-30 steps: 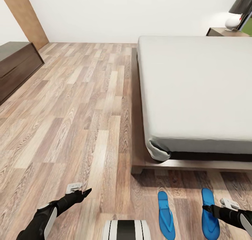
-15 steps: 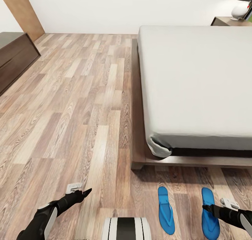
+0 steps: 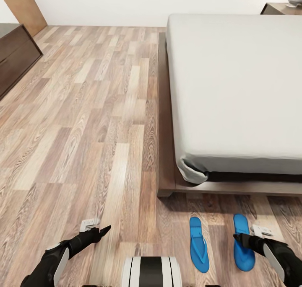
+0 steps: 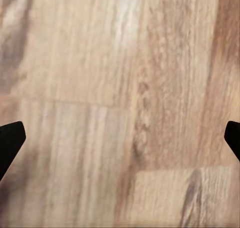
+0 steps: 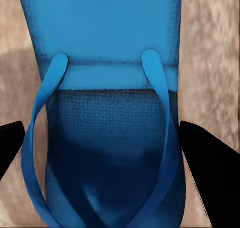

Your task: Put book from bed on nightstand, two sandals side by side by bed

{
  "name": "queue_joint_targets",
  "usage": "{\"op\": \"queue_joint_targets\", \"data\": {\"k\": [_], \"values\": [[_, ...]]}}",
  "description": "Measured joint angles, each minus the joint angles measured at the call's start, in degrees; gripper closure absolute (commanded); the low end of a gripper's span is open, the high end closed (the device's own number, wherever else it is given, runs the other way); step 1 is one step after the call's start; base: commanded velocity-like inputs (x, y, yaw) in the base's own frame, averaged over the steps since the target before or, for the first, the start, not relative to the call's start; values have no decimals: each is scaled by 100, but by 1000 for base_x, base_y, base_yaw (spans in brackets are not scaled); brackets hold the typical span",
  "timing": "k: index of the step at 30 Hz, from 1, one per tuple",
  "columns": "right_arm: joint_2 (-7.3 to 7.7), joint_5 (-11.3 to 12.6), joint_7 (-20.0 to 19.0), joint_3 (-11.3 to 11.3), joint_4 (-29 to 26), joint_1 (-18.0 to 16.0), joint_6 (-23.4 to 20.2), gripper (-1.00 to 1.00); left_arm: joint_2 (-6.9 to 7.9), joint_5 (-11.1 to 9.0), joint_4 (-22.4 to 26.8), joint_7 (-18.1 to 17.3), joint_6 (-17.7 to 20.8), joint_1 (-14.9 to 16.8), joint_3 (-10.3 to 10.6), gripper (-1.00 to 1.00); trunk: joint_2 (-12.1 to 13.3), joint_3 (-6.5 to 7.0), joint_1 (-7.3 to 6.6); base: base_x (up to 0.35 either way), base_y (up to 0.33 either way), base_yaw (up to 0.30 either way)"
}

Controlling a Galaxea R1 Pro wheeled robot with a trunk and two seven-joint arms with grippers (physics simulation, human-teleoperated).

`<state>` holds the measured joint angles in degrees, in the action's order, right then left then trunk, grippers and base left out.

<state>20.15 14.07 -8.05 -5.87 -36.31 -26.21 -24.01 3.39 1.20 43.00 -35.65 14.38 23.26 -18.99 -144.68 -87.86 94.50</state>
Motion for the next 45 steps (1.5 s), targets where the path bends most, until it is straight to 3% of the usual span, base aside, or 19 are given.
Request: {"op": "queue_joint_targets", "data": {"k": [3, 10, 12, 16, 19, 33, 35, 36, 37, 40, 42, 45], "values": [[-26, -148, 64, -2, -8, 0, -7, 100, 0, 0, 0, -1, 0, 0, -1, -100, -4, -67, 8, 0, 0, 0], [-27, -195, 21, 0, -9, -1, -13, 100, -1, 0, 0, -1, 0, 0, -4, -100, -14, -222, 26, 0, 0, 0], [-27, -188, -138, 0, -8, 0, -15, 100, -1, 0, 0, -1, 0, 0, 0, -100, -16, -266, 31, 0, 0, 0], [-22, -199, -1064, -7, -2, 2, -38, 100, -1, 1, 0, -1, 0, 0, -1, -100, -22, -355, 41, 0, 0, 0], [-25, -222, -1303, -9, -1, 1, -42, 100, -1, 0, 0, -1, 0, 0, -2, -100, -26, -421, 49, 0, 0, 0], [-27, -302, -1391, -12, -3, 0, -39, 100, 4, -9, 0, -36, 7, 0, -11, -100, -44, -731, 85, 0, 0, 0], [-27, -304, -1389, -11, -5, -2, -40, 100, 27, -47, 26, -373, 20, 0, -22, -100, -47, -776, 90, 0, 0, 0], [-27, -299, -1388, -11, -7, -1, -40, 100, 79, -158, 188, -832, 70, 2, -40, -100, -47, -776, 90, 0, 0, 0], [-27, -300, -1388, -11, -8, -2, -40, 100, 107, -213, 291, -1030, 119, 1, -48, -100, -47, -776, 90, 0, 0, 0], [-27, -300, -1388, -11, -5, 0, -38, 100, 271, -641, 1024, -2025, 878, 2, -83, -100, -47, -776, 89, 0, 0, 0], [-27, -300, -1388, -11, -9, 1, -40, 100, 327, -913, 1600, -2350, 1474, 3, -90, -100, -47, -776, 89, 0, 0, 0], [-27, -300, -1388, -11, -14, 0, -40, 100, 330, -1042, 1948, -2511, 1710, -6, -105, -100, -47, -777, 90, 0, 0, 0]]}}
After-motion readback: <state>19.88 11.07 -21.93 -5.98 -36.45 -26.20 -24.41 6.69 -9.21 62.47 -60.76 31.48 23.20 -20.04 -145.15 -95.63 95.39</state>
